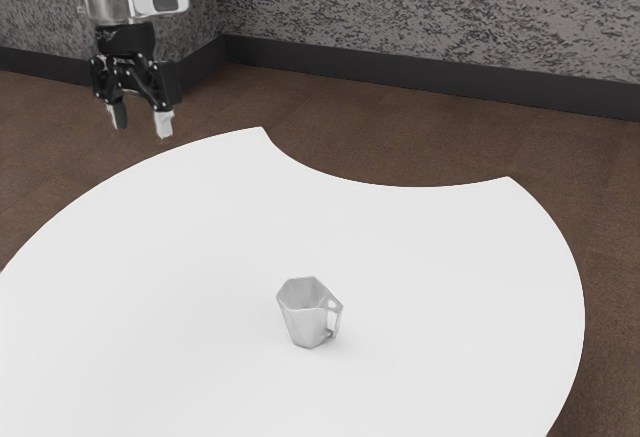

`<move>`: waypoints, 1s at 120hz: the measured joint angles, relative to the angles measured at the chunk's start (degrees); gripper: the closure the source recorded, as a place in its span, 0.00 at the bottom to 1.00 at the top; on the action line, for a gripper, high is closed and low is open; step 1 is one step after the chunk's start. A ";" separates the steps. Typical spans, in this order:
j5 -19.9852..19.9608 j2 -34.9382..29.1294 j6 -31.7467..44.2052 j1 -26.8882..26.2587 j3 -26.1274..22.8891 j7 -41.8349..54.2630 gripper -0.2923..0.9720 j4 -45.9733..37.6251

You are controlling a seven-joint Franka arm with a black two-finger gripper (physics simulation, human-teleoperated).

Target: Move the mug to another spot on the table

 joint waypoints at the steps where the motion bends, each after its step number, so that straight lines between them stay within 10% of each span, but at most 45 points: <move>1: 0.00 -0.09 0.51 0.09 0.00 0.08 0.25 -0.04; 29: 0.83 -4.27 10.20 1.58 -0.08 1.85 0.25 -5.98; 60: 1.21 -9.81 22.47 -12.05 -0.22 3.01 0.25 -24.28; 120: 1.45 6.97 45.27 -27.79 -0.28 6.87 0.25 -27.22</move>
